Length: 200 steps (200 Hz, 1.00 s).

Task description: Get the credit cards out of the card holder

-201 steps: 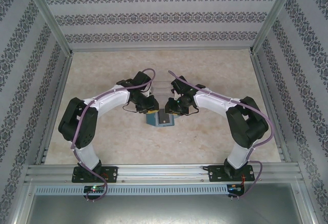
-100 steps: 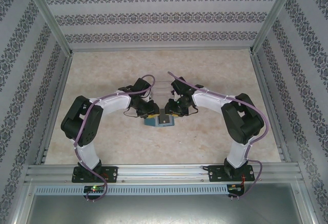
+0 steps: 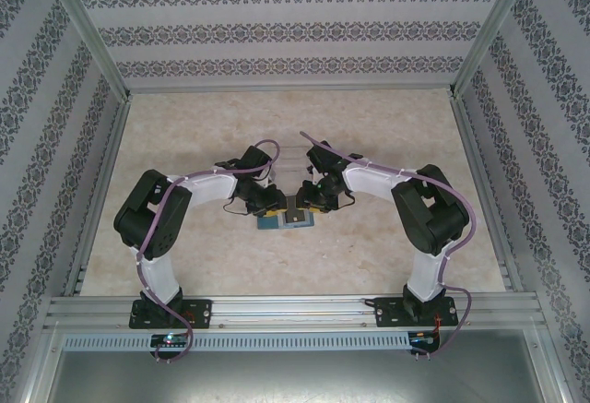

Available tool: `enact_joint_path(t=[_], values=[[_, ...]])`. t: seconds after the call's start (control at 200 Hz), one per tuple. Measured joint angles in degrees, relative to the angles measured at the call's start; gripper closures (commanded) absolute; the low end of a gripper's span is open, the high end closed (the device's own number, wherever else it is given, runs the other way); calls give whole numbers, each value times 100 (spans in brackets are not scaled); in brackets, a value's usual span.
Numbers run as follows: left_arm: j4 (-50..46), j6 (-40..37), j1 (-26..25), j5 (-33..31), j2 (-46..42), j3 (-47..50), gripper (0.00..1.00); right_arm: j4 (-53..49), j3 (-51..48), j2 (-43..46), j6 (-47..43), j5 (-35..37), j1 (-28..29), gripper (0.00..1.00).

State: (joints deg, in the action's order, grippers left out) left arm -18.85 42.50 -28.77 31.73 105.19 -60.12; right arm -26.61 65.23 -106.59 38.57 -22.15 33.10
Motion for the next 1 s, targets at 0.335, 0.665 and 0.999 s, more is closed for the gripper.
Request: enact_joint_path(t=[0.335, 0.665, 0.999], values=[[-133, -116, 0, -26, 50, -94, 68, -13, -4, -13, -2, 61, 4, 63], [-706, -549, -4, -442, 131, -426, 70, -20, -4, -31, -31, 107, 13, 67], [-846, -654, -4, -588, 116, -466, 72, -83, 0, -31, -109, 216, 17, 73]])
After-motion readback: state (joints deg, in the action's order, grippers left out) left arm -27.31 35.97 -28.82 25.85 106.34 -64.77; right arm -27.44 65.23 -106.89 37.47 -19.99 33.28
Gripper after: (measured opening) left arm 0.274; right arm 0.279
